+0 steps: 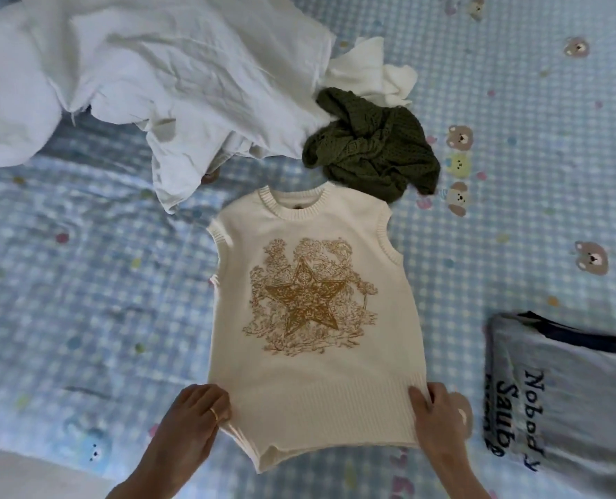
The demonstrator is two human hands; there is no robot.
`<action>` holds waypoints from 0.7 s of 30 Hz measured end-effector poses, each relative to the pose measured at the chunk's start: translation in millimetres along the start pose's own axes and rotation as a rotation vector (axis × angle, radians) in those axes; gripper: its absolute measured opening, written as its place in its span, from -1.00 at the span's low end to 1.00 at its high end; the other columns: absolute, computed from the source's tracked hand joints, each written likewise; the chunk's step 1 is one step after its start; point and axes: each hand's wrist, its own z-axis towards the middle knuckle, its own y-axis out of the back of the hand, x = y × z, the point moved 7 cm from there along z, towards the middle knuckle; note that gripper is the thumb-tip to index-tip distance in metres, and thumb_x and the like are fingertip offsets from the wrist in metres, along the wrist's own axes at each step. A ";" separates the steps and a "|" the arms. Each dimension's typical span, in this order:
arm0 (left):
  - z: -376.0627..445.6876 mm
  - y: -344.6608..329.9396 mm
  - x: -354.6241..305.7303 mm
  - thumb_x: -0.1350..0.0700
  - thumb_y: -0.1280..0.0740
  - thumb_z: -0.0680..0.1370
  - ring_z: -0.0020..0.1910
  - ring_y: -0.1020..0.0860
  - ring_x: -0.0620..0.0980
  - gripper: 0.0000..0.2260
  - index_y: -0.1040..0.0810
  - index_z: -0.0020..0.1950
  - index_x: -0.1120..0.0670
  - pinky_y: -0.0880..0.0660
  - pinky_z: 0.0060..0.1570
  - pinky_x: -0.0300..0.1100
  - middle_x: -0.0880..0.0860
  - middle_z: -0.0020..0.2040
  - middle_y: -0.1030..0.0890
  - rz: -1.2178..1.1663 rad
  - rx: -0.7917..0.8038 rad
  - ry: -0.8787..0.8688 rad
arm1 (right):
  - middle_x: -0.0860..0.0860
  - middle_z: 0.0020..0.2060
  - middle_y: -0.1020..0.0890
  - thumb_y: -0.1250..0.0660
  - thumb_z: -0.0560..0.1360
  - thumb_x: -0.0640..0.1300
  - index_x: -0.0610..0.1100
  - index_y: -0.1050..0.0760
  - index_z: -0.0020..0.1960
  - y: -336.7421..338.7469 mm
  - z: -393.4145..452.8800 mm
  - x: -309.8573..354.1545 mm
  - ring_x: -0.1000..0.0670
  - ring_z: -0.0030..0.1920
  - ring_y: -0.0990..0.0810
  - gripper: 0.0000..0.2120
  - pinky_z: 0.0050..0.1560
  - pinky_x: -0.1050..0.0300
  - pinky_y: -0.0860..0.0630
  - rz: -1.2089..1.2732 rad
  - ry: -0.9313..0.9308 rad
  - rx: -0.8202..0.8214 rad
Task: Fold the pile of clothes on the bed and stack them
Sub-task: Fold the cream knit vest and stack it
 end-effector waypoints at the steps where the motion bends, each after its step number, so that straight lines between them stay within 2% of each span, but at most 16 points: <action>1: -8.2 -5.1 1.1 0.23 -0.15 0.37 -0.11 -0.42 -0.08 -0.86 -0.47 -0.19 0.05 -0.32 -0.04 -0.26 0.00 -0.20 -0.61 0.035 0.041 0.021 | -0.14 -0.25 -0.48 -0.26 0.56 -0.16 -0.24 -0.38 -0.12 -8.2 -8.3 -8.7 -0.10 -0.24 -0.42 -0.84 -0.23 0.06 -0.23 0.017 -0.031 0.055; 3: -24.9 -18.1 4.4 0.24 -0.09 0.23 -0.13 -0.39 -0.09 -0.73 -0.58 -0.33 0.08 -0.31 -0.11 -0.27 -0.04 -0.14 -0.55 0.077 0.110 0.090 | -0.21 -0.14 -0.53 -0.28 0.54 -0.18 -0.26 -0.40 -0.06 -26.0 -28.0 -23.8 -0.14 -0.12 -0.48 -0.86 -0.13 0.03 -0.33 -0.020 -0.085 0.187; 4: -30.2 -23.7 3.4 0.23 -0.05 0.20 -0.13 -0.38 -0.10 -0.68 -0.61 -0.38 0.09 -0.32 -0.13 -0.28 -0.07 -0.10 -0.48 0.078 0.105 0.120 | -0.23 -0.05 -0.55 -0.31 0.52 -0.19 -0.27 -0.43 0.01 -30.6 -35.7 -28.3 -0.18 -0.03 -0.51 -0.85 -0.06 0.02 -0.39 -0.095 -0.085 0.207; 5: -31.9 -27.2 -0.5 0.24 -0.02 0.19 -0.11 -0.39 -0.09 -0.63 -0.63 -0.37 0.10 -0.37 -0.13 -0.27 -0.08 -0.07 -0.46 0.063 0.086 0.163 | -0.25 0.04 -0.55 -0.35 0.50 -0.20 -0.29 -0.46 0.10 -29.3 -39.0 -27.3 -0.22 0.08 -0.52 -0.77 0.03 -0.02 -0.44 -0.208 -0.024 0.140; 7: -23.2 -36.5 -14.0 0.29 -0.03 0.24 0.05 -0.44 -0.03 -0.56 -0.64 -0.11 0.14 -0.50 -0.03 -0.19 0.01 0.06 -0.60 0.018 0.022 0.236 | -0.28 0.20 -0.52 -0.34 0.49 -0.10 -0.32 -0.46 0.26 -24.7 -44.3 0.2 -0.29 0.23 -0.48 -0.58 0.15 -0.13 -0.47 -0.360 0.245 -0.082; 8: -13.5 -42.4 -20.1 0.32 -0.06 0.29 0.19 -0.42 0.03 -0.54 -0.58 0.09 0.17 -0.47 0.13 -0.15 0.10 0.18 -0.60 0.014 0.005 0.255 | -0.27 0.29 -0.47 -0.24 0.52 -0.02 -0.31 -0.41 0.34 -28.0 -49.9 25.5 -0.27 0.30 -0.45 -0.51 0.23 -0.15 -0.42 -0.369 0.423 -0.136; 9: -2.1 -47.7 -23.2 0.32 -0.11 0.35 0.32 -0.36 0.09 -0.51 -0.49 0.26 0.18 -0.35 0.30 -0.11 0.15 0.31 -0.50 0.021 0.023 0.271 | -0.22 0.40 -0.37 -0.12 0.55 0.03 -0.25 -0.31 0.43 -38.9 -54.3 50.6 -0.23 0.39 -0.35 -0.46 0.36 -0.15 -0.29 -0.390 0.584 -0.113; 10: 7.8 -52.3 -21.1 0.29 -0.16 0.42 0.40 -0.29 0.14 -0.51 -0.41 0.37 0.19 -0.21 0.38 -0.06 0.19 0.40 -0.39 0.066 0.038 0.285 | -0.15 0.48 -0.25 -0.02 0.58 0.05 -0.17 -0.20 0.50 -53.6 -55.0 70.8 -0.18 0.47 -0.22 -0.46 0.43 -0.13 -0.14 -0.443 0.713 -0.055; 12: 15.3 -53.6 -2.0 0.10 -0.10 0.57 0.44 -0.25 0.19 -0.57 -0.36 0.41 0.22 -0.12 0.40 0.01 0.20 0.44 -0.32 0.182 0.080 0.356 | -0.06 0.53 -0.07 0.12 0.60 0.10 -0.07 -0.04 0.54 -76.8 -35.6 87.0 -0.12 0.53 -0.03 -0.45 0.49 -0.15 0.00 -0.596 0.817 0.050; 15: -5.6 -55.9 34.5 -0.04 0.15 0.64 0.37 -0.39 0.16 -0.46 -0.43 0.36 0.23 -0.22 0.30 0.05 0.20 0.39 -0.40 0.215 0.214 0.474 | 0.03 0.53 0.18 0.40 0.50 0.19 -0.02 0.22 0.53 -68.8 18.6 63.1 -0.01 0.52 0.24 -0.36 0.51 -0.11 0.17 -0.787 0.673 0.076; 16: -14.1 -53.6 41.1 -0.05 0.18 0.64 0.32 -0.44 0.15 -0.42 -0.46 0.33 0.25 -0.23 0.27 0.04 0.22 0.36 -0.43 0.221 0.224 0.499 | 0.04 0.53 0.19 0.46 0.46 0.20 -0.03 0.23 0.53 -56.6 33.3 51.2 0.01 0.52 0.24 -0.31 0.51 -0.10 0.16 -0.794 0.607 0.052; 18: -20.9 -47.6 47.6 -0.04 0.19 0.65 0.23 -0.52 0.22 -0.40 -0.49 0.26 0.31 -0.22 0.28 0.02 0.27 0.30 -0.47 0.208 0.221 0.542 | -0.03 0.55 0.09 0.55 0.42 0.25 -0.12 0.15 0.54 -33.1 48.7 46.8 -0.04 0.54 0.12 -0.19 0.51 -0.12 0.06 -0.729 0.500 -0.006; 19: -10.6 -39.5 50.6 -0.03 0.17 0.66 0.22 -0.52 0.26 -0.42 -0.48 0.27 0.33 -0.18 0.32 0.01 0.30 0.29 -0.48 0.207 0.160 0.558 | -0.08 0.54 0.02 0.55 0.44 0.27 -0.17 0.08 0.54 -24.8 52.7 58.3 -0.07 0.54 0.05 -0.16 0.50 -0.14 0.01 -0.659 0.492 -0.043; 21: 28.2 -23.5 58.9 0.00 0.12 0.65 0.29 -0.45 0.29 -0.48 -0.42 0.33 0.32 -0.10 0.39 -0.03 0.32 0.32 -0.44 0.220 0.020 0.529 | -0.11 0.53 -0.02 0.39 0.55 0.22 -0.21 0.04 0.53 -22.6 57.8 99.1 -0.08 0.53 0.00 -0.28 0.50 -0.11 -0.02 -0.571 0.604 -0.091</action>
